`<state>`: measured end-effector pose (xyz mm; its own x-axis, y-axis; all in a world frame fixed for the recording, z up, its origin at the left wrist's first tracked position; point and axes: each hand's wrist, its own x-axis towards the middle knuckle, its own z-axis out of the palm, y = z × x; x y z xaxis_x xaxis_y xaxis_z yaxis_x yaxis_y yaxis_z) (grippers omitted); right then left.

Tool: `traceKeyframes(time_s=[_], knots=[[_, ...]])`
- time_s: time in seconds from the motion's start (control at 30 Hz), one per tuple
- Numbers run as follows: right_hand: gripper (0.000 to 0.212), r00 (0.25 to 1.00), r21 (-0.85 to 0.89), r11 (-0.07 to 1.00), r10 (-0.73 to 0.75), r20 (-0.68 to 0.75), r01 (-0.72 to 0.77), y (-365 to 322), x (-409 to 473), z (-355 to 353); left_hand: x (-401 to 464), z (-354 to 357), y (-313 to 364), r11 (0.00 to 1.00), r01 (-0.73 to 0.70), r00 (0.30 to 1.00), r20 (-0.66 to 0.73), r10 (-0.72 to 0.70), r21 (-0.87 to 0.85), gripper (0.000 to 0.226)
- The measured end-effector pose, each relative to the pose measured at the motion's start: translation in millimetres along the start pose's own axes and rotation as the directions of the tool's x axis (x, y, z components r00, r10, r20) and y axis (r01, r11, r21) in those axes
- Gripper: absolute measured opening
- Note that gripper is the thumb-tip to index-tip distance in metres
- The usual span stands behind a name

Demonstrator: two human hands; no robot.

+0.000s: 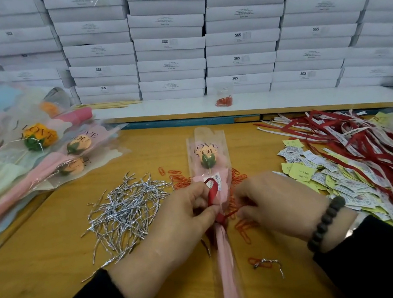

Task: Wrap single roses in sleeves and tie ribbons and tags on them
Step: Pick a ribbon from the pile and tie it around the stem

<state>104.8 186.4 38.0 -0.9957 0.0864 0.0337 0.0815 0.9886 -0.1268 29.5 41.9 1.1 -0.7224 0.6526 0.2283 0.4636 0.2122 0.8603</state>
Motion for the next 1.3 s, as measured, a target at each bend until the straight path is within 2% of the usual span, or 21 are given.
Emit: traceKeyframes(time_s=[0.1,0.23,0.4,0.47,0.6,0.77,0.83,0.97,1.07,1.13,1.2,1.3], knots=[[0.023,0.997,0.118,0.992,0.027,0.067,-0.035,6,-2,-7,0,-1,2,1.000,0.010,1.000,0.009,-0.010,-0.003,0.007],[0.024,0.985,0.328,0.941,0.030,0.171,-0.086,12,-4,-17,-2,0,4,1.000,0.014,1.000,0.024,-0.014,0.016,0.009],[0.038,0.976,0.578,0.807,-0.012,0.218,-0.120,14,-3,-17,-2,0,3,0.999,-0.004,1.000,0.029,0.003,0.038,0.007],[0.041,0.979,0.695,0.712,-0.050,0.197,-0.104,14,-3,-13,-1,-1,3,0.999,-0.021,0.999,0.031,0.020,0.031,0.004],[0.040,0.983,0.910,0.407,-0.125,0.133,-0.072,18,-1,-4,-1,-2,1,0.999,-0.034,0.999,0.026,0.033,0.010,0.005],[0.031,0.992,0.998,0.050,-0.114,0.055,-0.050,14,3,10,-1,-2,1,0.998,-0.034,0.999,0.029,0.036,-0.050,0.011],[0.032,0.993,0.996,-0.044,-0.099,0.068,-0.072,13,6,15,-1,-2,2,0.994,-0.019,0.999,0.032,0.022,-0.106,0.013],[0.037,0.991,0.977,-0.165,-0.057,0.125,-0.133,12,9,19,-3,-1,5,0.984,0.013,0.999,0.031,-0.008,-0.178,0.013],[0.040,0.989,0.965,-0.218,-0.049,0.142,-0.149,12,9,20,-4,-2,8,0.982,0.029,0.999,0.037,-0.022,-0.188,0.014],[0.040,0.993,0.971,-0.208,-0.005,0.122,-0.120,11,9,17,-4,-3,10,0.982,0.035,0.999,0.040,-0.028,-0.187,0.014],[0.039,0.994,0.995,-0.094,0.093,0.051,-0.042,10,9,13,-5,-3,10,0.985,0.040,0.998,0.046,-0.032,-0.169,0.016],[0.031,0.963,0.985,0.151,0.244,-0.116,0.081,13,9,5,-6,-3,10,0.991,0.045,0.998,0.056,-0.039,-0.122,0.016]])
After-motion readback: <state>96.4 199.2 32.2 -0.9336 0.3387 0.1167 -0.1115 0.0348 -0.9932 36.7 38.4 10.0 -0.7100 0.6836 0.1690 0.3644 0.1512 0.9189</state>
